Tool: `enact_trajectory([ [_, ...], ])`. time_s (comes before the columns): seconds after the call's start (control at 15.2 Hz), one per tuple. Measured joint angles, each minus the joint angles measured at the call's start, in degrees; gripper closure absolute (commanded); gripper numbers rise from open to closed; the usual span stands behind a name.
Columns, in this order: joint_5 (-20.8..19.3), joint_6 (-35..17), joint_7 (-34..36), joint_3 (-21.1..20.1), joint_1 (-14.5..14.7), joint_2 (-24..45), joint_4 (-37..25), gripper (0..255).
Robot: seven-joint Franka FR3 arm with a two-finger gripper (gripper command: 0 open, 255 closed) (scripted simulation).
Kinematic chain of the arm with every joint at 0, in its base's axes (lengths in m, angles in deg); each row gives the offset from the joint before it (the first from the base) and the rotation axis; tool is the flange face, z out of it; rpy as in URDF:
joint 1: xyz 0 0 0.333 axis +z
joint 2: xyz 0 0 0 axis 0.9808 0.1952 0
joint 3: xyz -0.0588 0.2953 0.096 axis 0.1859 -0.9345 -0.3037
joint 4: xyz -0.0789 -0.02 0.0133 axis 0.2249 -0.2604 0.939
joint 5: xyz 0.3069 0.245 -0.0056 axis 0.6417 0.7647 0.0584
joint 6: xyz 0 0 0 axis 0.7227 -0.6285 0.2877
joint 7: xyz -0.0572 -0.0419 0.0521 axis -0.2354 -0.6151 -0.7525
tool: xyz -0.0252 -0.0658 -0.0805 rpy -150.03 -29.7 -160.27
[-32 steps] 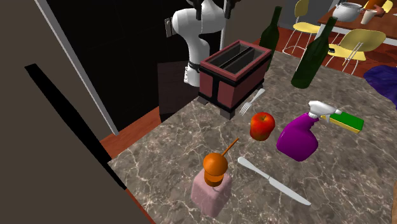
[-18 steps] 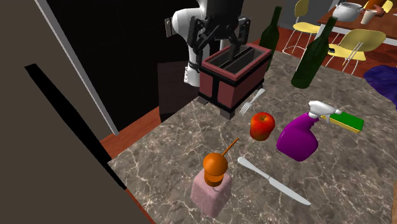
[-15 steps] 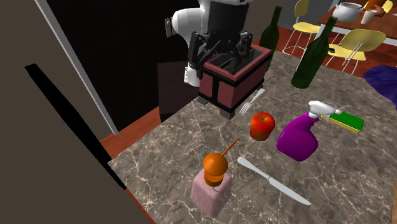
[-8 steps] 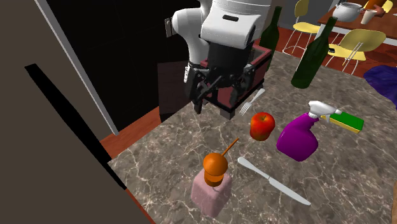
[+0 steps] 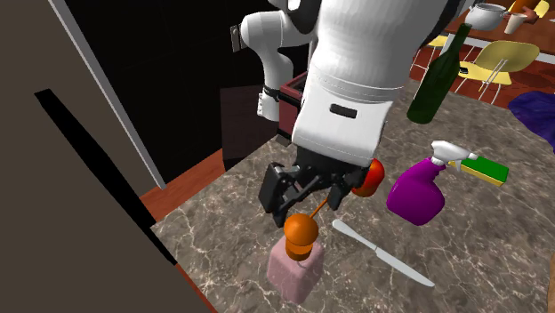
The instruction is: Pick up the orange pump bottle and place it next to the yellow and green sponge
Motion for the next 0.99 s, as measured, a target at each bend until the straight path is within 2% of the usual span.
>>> enact_trajectory([
  [0.13,0.1,-0.6,-0.4,0.1,-0.3,2.1,-1.7,0],
  [0.53,0.0,-4.3,-0.3,0.2,-0.7,4.4,-0.3,0],
  [0.99,0.0,-4.8,-0.3,0.2,-0.8,4.8,-0.3,0],
])
